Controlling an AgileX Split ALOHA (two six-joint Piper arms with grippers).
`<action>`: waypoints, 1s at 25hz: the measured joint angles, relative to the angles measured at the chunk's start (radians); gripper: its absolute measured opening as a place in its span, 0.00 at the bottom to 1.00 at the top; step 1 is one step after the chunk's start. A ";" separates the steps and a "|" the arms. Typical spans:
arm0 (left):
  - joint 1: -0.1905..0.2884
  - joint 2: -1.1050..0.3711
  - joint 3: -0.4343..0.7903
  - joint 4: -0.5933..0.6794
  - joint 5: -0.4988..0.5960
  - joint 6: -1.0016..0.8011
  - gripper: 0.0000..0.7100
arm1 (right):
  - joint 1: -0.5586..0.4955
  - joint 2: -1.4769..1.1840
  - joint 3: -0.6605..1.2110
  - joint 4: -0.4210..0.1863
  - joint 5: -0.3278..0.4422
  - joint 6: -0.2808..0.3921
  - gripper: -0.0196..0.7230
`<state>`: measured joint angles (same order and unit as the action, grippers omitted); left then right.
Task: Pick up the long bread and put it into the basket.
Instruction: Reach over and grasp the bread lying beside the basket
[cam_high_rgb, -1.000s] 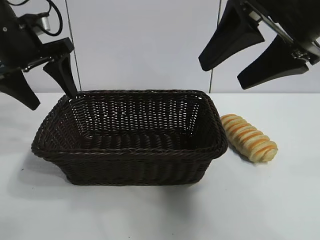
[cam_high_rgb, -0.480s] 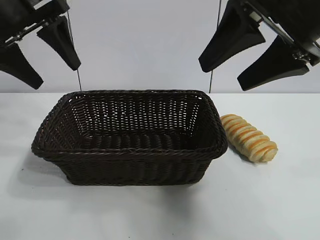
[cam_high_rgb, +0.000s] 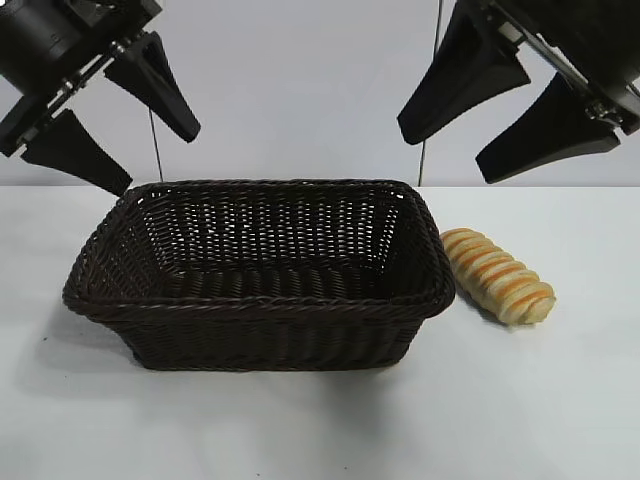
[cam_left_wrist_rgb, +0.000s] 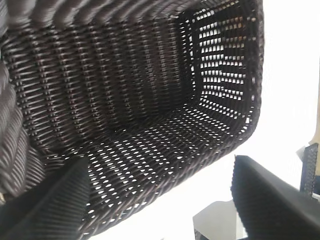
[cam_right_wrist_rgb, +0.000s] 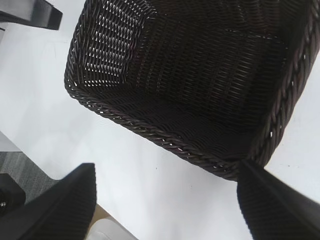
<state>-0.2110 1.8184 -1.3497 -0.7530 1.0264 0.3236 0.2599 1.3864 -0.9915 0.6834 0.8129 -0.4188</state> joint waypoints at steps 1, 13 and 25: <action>-0.003 0.000 0.000 -0.001 -0.003 0.000 0.80 | 0.000 0.000 0.000 -0.009 0.000 0.008 0.78; -0.003 0.000 0.000 -0.001 -0.009 0.000 0.80 | 0.000 0.003 -0.159 -0.456 0.018 0.298 0.78; -0.003 0.000 0.000 0.000 -0.011 0.000 0.80 | -0.183 0.232 -0.334 -0.585 0.109 0.346 0.78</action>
<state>-0.2138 1.8184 -1.3497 -0.7532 1.0149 0.3238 0.0764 1.6184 -1.3260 0.0981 0.9214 -0.0726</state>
